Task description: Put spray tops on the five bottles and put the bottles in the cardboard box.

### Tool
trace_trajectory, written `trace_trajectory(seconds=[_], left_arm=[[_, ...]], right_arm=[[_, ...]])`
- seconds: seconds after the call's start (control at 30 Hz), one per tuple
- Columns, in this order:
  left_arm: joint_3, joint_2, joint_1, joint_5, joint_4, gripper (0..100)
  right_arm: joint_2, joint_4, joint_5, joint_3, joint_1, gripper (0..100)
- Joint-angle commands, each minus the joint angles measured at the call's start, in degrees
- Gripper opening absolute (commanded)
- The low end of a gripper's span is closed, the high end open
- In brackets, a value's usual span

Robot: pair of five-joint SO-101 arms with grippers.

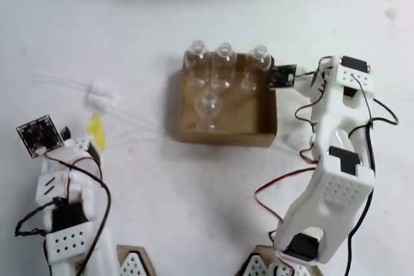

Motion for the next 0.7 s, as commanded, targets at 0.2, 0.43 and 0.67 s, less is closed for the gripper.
trace_trajectory(seconds=[0.2, 0.43, 0.67], left_arm=[[-0.70, -1.10, 0.75, -0.62, -1.49, 24], [-0.70, -1.10, 0.75, -0.62, -1.49, 24], [-0.70, -1.10, 0.75, -0.62, -1.49, 24]], right_arm=[[-7.34, -1.01, -13.63, -2.73, 0.13, 27.2], [-3.03, -0.57, -45.54, -12.31, -0.57, 27.3], [8.66, 12.97, -54.77, -29.01, 0.92, 27.2]])
